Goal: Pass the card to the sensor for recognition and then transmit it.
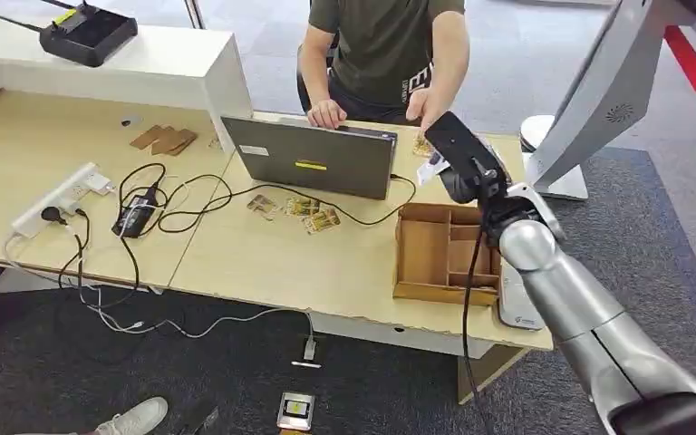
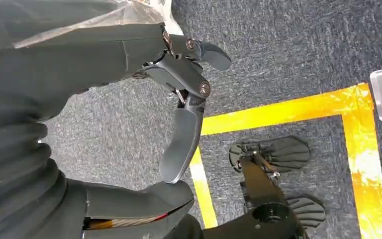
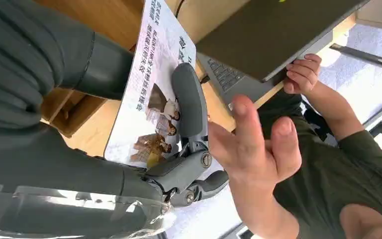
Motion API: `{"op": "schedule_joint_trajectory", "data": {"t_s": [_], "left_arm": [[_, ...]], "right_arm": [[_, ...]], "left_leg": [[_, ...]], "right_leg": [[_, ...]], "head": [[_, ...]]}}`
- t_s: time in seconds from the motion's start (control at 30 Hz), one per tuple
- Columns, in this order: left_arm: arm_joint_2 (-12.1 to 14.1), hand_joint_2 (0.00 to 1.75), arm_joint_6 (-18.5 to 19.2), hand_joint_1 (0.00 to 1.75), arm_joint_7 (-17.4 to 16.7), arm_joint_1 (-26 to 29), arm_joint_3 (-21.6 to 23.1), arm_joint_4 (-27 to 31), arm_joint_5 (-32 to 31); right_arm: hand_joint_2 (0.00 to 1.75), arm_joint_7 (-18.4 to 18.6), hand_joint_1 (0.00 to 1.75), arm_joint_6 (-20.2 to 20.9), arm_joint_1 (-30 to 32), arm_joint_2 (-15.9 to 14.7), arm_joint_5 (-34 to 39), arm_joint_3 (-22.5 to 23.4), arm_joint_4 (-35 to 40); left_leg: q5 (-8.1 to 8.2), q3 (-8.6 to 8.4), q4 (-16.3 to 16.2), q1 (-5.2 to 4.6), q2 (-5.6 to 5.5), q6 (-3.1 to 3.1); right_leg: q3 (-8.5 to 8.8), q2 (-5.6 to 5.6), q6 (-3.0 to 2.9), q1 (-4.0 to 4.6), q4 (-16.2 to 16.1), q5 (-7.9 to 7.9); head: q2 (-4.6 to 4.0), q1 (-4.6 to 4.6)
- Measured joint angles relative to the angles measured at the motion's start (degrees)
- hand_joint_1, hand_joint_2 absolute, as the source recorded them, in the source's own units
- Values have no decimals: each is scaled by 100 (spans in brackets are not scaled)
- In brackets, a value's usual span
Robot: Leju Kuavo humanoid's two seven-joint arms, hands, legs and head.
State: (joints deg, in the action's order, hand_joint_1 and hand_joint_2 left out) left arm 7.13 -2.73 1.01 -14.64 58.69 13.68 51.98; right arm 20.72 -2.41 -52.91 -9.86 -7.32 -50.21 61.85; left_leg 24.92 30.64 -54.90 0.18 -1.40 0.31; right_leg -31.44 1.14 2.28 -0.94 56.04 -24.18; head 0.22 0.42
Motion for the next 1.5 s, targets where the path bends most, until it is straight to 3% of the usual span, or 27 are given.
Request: {"op": "schedule_joint_trajectory", "data": {"t_s": [0.33,0.53,0.57,0.6,0.63,1.0,1.17,1.3,1.43,1.5], "left_arm": [[-68,175,-24,0,-15,-22,0,0,-22],[-105,175,-31,0,-31,-30,0,0,-109],[-114,175,-31,0,-31,-32,0,0,-122],[-120,175,-31,0,-31,-35,0,0,-127],[-127,175,-31,0,-31,-36,0,0,-140],[-160,175,-48,0,-33,-40,0,0,-206],[-159,175,-85,0,-33,-29,0,0,-205],[-157,175,-133,0,18,27,0,0,-170],[-155,175,-160,0,116,96,0,0,-133],[-153,175,-177,0,196,139,0,0,-101]], "right_arm": [[175,-120,175,-315,-159,378,-633,-105,-760],[175,18,175,-363,-157,454,-968,-81,-931],[175,48,31,-363,-155,454,-1014,-68,-948],[175,88,31,-365,-149,454,-1067,-46,-957],[175,111,0,-367,-142,452,-1108,-24,-968],[175,494,0,-515,127,400,-1506,319,-892],[175,433,0,-1054,334,380,-1357,584,-758],[175,199,0,-1749,562,306,-1784,776,-417],[175,59,0,-2127,918,166,-2291,944,128],[175,79,0,-2194,1193,37,-2916,1042,522]], "left_leg": [[0,1,0,0,2,0],[0,0,-1,0,2,0],[0,0,-1,0,3,0],[0,0,-1,0,3,0],[0,-1,-1,0,3,0],[0,-2,-2,0,5,0],[0,-2,-2,0,6,0],[1,-2,-2,-1,6,0],[1,-4,-3,0,3,0],[3,-5,-2,0,5,1]], "right_leg": [[-2,0,0,0,-1,0],[-3,0,0,0,-1,0],[-3,0,0,0,-1,0],[-3,0,0,0,-1,0],[-3,0,0,0,-1,0],[-3,2,0,0,-1,0],[-3,2,0,0,-1,0],[-3,2,0,0,-2,0],[-5,2,1,0,-4,-1],[-3,2,1,0,-5,-1]], "head": [[0,-2],[0,-2],[0,-2],[0,-2],[0,0],[0,-2],[0,-2],[0,-2],[0,-2],[0,-2]]}}
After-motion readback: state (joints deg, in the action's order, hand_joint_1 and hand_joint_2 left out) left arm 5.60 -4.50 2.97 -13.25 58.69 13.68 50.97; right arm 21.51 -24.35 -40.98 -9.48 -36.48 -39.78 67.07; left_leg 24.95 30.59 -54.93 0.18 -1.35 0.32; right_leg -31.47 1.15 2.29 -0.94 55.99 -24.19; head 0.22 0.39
